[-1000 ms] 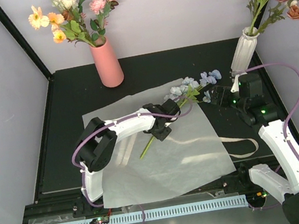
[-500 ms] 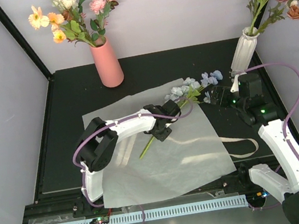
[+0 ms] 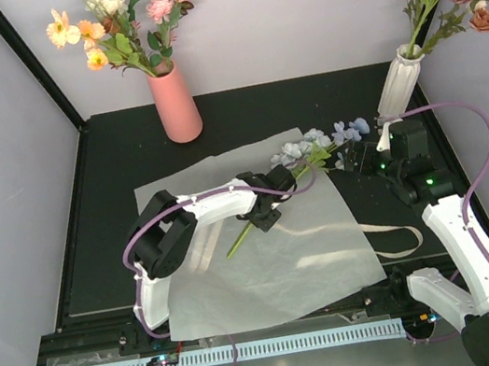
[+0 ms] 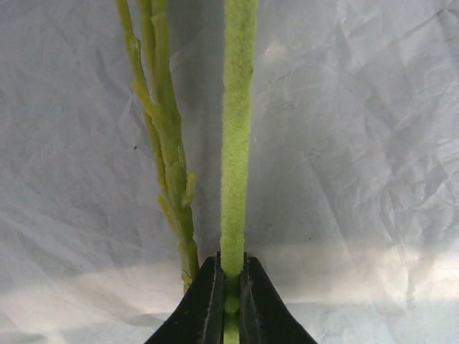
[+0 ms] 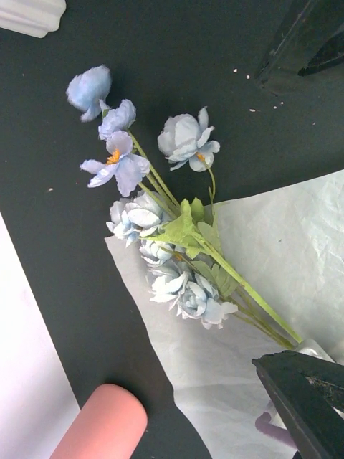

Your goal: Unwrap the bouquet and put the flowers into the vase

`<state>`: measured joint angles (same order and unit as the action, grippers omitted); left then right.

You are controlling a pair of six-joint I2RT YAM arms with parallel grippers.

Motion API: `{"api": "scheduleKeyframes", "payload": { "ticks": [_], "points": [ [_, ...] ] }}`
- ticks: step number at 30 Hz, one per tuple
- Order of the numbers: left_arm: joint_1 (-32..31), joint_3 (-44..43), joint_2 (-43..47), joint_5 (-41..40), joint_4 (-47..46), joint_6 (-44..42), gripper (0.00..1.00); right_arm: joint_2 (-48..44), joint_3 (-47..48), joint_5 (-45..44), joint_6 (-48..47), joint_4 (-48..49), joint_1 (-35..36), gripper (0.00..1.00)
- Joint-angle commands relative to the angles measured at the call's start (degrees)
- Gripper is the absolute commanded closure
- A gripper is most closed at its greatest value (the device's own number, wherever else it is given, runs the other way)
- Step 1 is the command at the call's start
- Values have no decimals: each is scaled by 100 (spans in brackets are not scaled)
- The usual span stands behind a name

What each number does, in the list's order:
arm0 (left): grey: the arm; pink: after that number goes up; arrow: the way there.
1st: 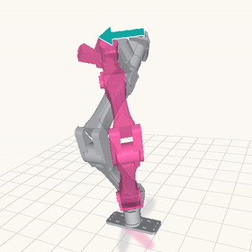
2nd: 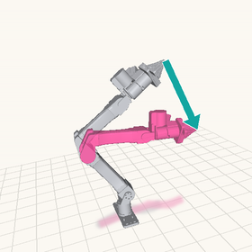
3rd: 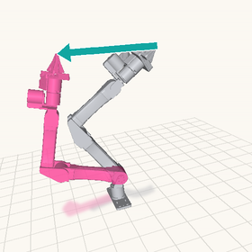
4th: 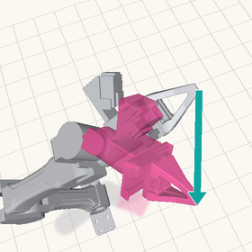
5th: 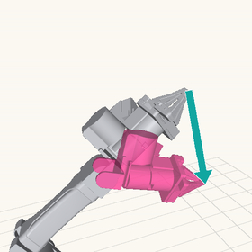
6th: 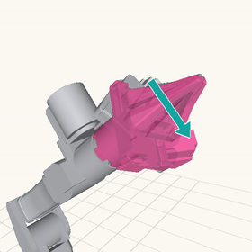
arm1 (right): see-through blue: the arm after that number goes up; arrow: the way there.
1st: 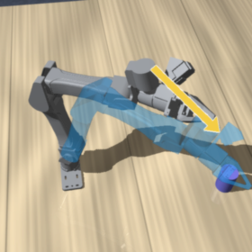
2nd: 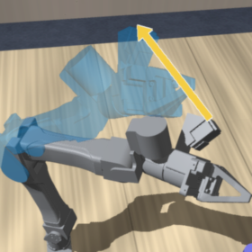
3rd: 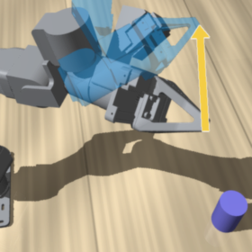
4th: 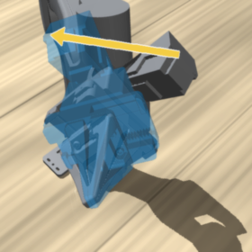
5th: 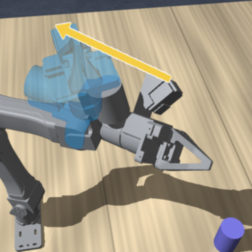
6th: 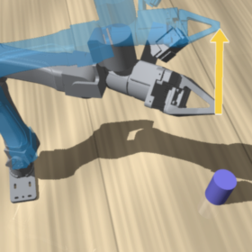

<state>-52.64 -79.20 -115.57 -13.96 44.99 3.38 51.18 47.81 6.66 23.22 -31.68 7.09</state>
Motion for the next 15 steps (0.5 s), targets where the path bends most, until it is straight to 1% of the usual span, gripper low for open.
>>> {"api": "scheduleKeyframes", "payload": {
  "ticks": [1,11,15],
  "points": [
    [-52,54,83,-105,-113,58,98,-20,-68,74,-59,86,29,2],
    [-15,-28,787,324,16,429,98,-84,19,265,-6,165,29,2],
    [70,69,1068,655,-40,639,98,-165,42,410,56,230,29,2]
  ]
}}
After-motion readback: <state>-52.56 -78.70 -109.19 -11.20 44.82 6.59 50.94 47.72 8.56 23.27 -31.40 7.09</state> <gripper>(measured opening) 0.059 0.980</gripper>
